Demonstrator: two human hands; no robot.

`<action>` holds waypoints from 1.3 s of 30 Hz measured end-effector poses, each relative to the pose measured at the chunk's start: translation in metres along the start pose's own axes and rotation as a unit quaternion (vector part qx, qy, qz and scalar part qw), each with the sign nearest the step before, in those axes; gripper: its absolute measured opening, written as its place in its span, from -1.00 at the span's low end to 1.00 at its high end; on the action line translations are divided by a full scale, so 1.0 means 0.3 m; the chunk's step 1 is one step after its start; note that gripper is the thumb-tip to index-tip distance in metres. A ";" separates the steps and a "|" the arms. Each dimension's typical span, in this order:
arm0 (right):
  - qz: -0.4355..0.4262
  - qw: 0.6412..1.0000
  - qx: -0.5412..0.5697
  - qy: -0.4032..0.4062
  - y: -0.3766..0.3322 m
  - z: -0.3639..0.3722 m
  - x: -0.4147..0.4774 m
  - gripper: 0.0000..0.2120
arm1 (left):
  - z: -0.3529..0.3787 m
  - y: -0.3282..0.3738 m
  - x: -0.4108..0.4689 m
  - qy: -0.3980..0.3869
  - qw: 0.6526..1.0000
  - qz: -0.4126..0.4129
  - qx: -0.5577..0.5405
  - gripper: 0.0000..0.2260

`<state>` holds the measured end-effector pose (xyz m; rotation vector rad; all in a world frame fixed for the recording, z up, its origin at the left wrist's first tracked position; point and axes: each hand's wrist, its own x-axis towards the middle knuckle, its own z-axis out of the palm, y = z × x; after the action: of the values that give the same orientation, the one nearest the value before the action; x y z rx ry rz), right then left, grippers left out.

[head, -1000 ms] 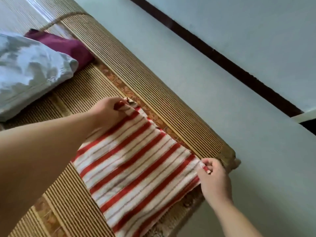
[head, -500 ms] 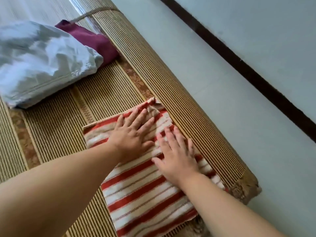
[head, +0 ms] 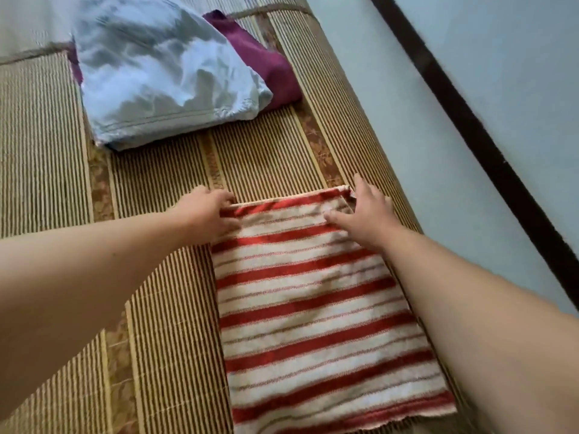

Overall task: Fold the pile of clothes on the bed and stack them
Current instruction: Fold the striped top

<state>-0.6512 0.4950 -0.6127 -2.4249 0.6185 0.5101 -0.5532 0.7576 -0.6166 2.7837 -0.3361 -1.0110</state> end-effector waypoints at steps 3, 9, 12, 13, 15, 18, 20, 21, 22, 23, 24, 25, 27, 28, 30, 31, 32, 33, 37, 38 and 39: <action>0.011 0.997 -0.052 -0.049 -0.070 -0.054 0.079 -0.23 | -0.015 -0.050 -0.023 -0.052 0.992 -0.033 -0.107 -0.73; -0.007 0.993 -0.084 -0.082 -0.155 -0.117 0.100 -0.72 | -0.028 -0.031 -0.028 -0.037 0.953 -0.051 -0.296 -0.89; -0.067 0.997 -0.042 0.017 -0.185 -0.164 0.100 -0.86 | -0.084 -0.021 0.000 0.086 0.949 -0.054 -0.299 -0.85; -0.088 0.995 -0.026 0.050 -0.193 -0.181 0.101 -0.92 | -0.113 -0.014 0.008 0.134 0.944 -0.049 -0.298 -0.81; -0.126 0.986 -0.014 0.105 -0.209 -0.217 0.096 -0.83 | -0.179 0.004 0.014 0.212 0.926 -0.017 -0.311 -0.70; -0.180 0.967 -0.039 0.176 -0.218 -0.261 0.058 -0.73 | -0.245 0.018 -0.024 0.288 0.912 0.091 -0.277 -0.71; -0.218 0.951 -0.040 0.215 -0.200 -0.277 -0.009 -0.77 | -0.240 0.009 -0.093 0.320 0.907 0.166 -0.217 -0.83; -0.239 0.943 -0.043 0.227 -0.183 -0.274 -0.053 -0.80 | -0.224 -0.004 -0.133 0.326 0.906 0.201 -0.182 -0.85; -0.261 0.935 -0.054 0.233 -0.162 -0.266 -0.109 -0.82 | -0.205 -0.016 -0.178 0.322 0.906 0.237 -0.141 -0.83; -0.280 0.929 -0.073 0.229 -0.132 -0.247 -0.163 -0.83 | -0.180 -0.032 -0.221 0.307 0.908 0.270 -0.094 -0.83; -0.292 0.927 -0.090 0.217 -0.099 -0.223 -0.219 -0.81 | -0.155 -0.047 -0.267 0.288 0.909 0.299 -0.048 -0.85; -0.294 0.929 -0.108 0.200 -0.064 -0.191 -0.273 -0.77 | -0.123 -0.065 -0.305 0.271 0.905 0.326 -0.007 -0.87; -0.283 0.936 -0.135 0.161 0.011 -0.107 -0.367 -0.68 | -0.048 -0.109 -0.360 0.241 0.894 0.372 0.059 -0.82; -0.273 0.940 -0.152 0.139 0.043 -0.065 -0.398 -0.66 | -0.010 -0.124 -0.374 0.207 0.897 0.380 0.087 -0.79; -0.215 0.957 -0.177 0.077 0.074 0.029 -0.472 -0.67 | 0.079 -0.156 -0.413 0.097 0.914 0.360 0.161 -0.74; -0.179 0.967 -0.179 0.033 0.086 0.060 -0.484 -0.67 | 0.114 -0.163 -0.417 0.052 0.924 0.332 0.183 -0.71; -0.145 0.973 -0.182 0.000 0.097 0.086 -0.487 -0.65 | 0.140 -0.170 -0.415 0.029 0.929 0.313 0.193 -0.70; -0.122 0.976 -0.183 -0.011 0.098 0.108 -0.490 -0.63 | 0.155 -0.168 -0.418 0.026 0.933 0.308 0.186 -0.70; -0.115 0.979 -0.131 0.107 0.018 0.150 -0.434 -0.61 | 0.150 -0.081 -0.385 0.202 0.917 0.314 0.144 -0.65; -0.114 0.981 -0.114 0.105 -0.013 0.161 -0.406 -0.55 | 0.147 -0.047 -0.368 0.212 0.923 0.290 0.135 -0.55; -0.112 0.985 -0.103 0.082 -0.040 0.176 -0.372 -0.48 | 0.155 -0.018 -0.341 0.193 0.937 0.262 0.130 -0.44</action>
<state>-0.7477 0.5709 -0.5937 -2.7098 0.3661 0.2947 -0.6587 0.7863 -0.5905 2.7722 -1.1385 -0.3053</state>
